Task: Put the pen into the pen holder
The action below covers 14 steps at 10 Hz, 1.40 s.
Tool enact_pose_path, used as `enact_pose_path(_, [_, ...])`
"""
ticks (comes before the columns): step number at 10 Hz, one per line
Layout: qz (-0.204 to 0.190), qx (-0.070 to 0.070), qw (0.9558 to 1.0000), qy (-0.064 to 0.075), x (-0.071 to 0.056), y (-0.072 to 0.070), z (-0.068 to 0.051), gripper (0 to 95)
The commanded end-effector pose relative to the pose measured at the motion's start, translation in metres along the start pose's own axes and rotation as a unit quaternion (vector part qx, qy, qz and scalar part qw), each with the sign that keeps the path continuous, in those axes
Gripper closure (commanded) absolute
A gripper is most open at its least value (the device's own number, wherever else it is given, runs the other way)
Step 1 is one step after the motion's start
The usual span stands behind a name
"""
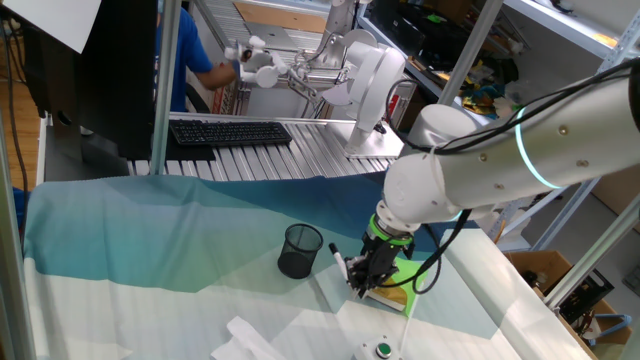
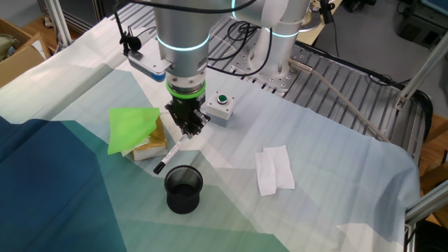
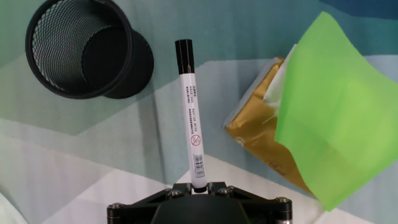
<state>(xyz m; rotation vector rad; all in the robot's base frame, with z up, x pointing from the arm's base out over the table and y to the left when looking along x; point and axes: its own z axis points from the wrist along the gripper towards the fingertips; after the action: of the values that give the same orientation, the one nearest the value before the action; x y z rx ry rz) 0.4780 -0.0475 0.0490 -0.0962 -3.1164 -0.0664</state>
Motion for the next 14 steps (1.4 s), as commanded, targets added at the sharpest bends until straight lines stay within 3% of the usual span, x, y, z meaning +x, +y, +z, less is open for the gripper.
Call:
enact_pose_path(1, [-0.003,-0.005,1.0,0.004,-0.002,0.001,-0.001,95.0])
enact_pose_path(6, [-0.001,-0.014,0.9999,0.008,-0.002,0.002,-0.002,95.0])
enact_pose_path(8, [-0.001,-0.014,0.9999,0.006,-0.002,0.01,-0.008,95.0])
enact_pose_path(12, [-0.001,-0.006,0.9999,0.015,-0.004,0.028,-0.065,95.0])
enact_pose_path(14, [0.0,-0.005,0.9999,0.015,-0.003,0.036,-0.079,95.0])
